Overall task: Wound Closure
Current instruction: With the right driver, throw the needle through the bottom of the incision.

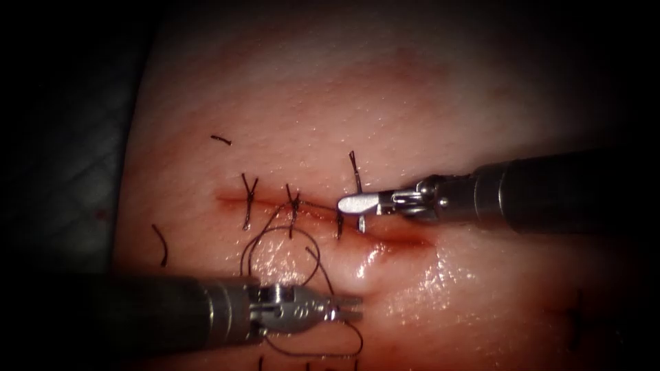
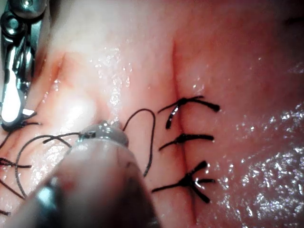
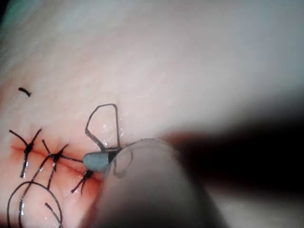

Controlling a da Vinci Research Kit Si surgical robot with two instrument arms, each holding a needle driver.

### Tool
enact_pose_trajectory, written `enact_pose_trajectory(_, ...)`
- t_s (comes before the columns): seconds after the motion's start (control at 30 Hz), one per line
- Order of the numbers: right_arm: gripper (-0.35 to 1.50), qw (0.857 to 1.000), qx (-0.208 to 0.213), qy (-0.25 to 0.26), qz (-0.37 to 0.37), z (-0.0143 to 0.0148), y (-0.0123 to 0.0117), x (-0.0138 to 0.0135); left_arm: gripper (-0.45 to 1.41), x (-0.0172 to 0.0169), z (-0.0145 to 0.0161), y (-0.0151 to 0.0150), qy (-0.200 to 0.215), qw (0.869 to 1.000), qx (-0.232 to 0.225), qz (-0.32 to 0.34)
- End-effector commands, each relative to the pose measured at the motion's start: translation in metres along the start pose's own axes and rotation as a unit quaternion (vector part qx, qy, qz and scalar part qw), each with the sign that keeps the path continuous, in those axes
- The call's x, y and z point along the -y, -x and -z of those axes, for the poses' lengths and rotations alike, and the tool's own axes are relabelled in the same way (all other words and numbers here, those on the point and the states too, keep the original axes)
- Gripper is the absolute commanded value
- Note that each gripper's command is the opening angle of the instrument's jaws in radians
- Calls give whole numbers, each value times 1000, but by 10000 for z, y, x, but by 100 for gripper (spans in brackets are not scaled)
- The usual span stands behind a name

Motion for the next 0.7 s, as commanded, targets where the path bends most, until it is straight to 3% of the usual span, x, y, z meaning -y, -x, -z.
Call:
enact_pose_trajectory(0.03, -35, 1000, 3, -2, -1, -9, 2, -7, -1, -2, -8, 0, 0, 1000, 0, 0)
enact_pose_trajectory(0.57, -35, 999, 39, -14, -34, -22, 42, -1, -5, 0, -6, -1, 2, 1000, -1, 0)
enact_pose_trajectory(0.7, -35, 999, 3, -24, -24, -23, 32, 6, -5, -2, -5, -2, 1, 1000, 0, 1)
